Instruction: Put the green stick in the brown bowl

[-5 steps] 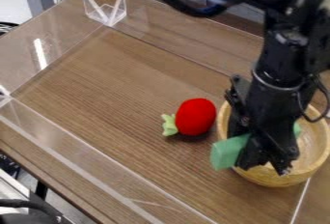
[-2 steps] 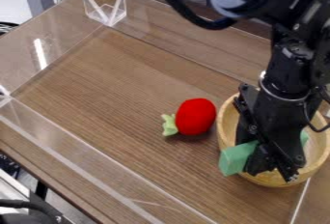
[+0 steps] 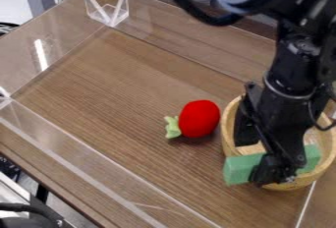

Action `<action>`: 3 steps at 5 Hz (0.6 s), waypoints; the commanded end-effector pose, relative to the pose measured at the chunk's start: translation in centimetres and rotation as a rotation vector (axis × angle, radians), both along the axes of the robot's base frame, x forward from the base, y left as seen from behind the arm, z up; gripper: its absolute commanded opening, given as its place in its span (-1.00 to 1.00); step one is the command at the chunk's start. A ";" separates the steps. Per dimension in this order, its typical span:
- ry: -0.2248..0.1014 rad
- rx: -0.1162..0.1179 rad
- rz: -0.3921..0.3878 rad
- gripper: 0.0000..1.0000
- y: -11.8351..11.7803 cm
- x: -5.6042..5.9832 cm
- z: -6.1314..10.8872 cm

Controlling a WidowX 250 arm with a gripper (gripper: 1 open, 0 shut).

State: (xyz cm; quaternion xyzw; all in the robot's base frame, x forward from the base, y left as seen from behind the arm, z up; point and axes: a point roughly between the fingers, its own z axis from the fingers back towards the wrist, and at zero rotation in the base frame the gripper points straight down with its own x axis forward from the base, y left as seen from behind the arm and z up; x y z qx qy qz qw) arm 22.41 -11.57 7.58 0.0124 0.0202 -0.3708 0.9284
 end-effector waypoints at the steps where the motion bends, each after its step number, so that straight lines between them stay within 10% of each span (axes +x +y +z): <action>1: -0.076 -0.031 -0.030 -1.00 0.0 1.3 3.0; 2: -0.107 -0.025 0.022 1.00 0.1 1.5 5.1; 3: -0.120 -0.021 0.076 1.00 -0.3 1.7 5.7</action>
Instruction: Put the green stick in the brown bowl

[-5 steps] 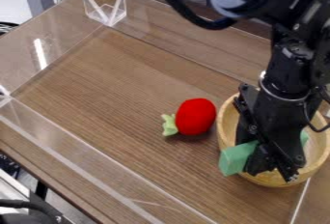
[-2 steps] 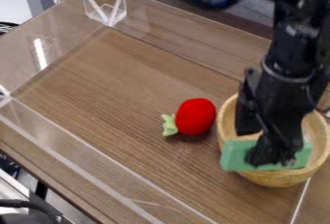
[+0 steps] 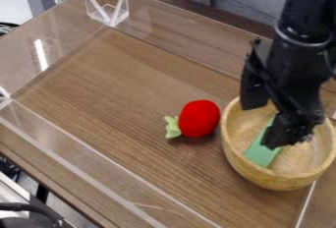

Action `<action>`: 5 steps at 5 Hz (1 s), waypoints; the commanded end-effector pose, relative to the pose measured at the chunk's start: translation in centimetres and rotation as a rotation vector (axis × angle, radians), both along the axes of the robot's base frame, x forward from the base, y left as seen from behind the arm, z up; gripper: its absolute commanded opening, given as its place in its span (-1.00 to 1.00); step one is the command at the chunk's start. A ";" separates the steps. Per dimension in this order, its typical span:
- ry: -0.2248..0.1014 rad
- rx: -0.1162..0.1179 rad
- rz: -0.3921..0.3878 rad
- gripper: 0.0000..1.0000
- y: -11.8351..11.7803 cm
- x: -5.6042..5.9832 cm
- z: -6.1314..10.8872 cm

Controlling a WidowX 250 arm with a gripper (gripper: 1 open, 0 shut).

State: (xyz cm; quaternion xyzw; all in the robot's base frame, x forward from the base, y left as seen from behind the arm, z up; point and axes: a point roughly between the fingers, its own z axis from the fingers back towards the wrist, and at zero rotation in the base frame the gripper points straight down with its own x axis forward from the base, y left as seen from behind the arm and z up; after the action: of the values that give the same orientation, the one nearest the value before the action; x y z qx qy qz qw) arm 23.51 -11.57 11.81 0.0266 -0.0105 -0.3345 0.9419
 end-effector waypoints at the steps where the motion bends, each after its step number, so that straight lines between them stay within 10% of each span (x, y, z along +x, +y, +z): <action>1: -0.075 -0.015 0.026 1.00 -0.2 0.4 2.6; 5: -0.164 -0.041 0.120 1.00 -0.6 1.4 4.6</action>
State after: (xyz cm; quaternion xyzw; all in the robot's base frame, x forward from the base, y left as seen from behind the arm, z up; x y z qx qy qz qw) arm 24.72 -12.08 15.30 0.0395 -0.0722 -0.2722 0.9587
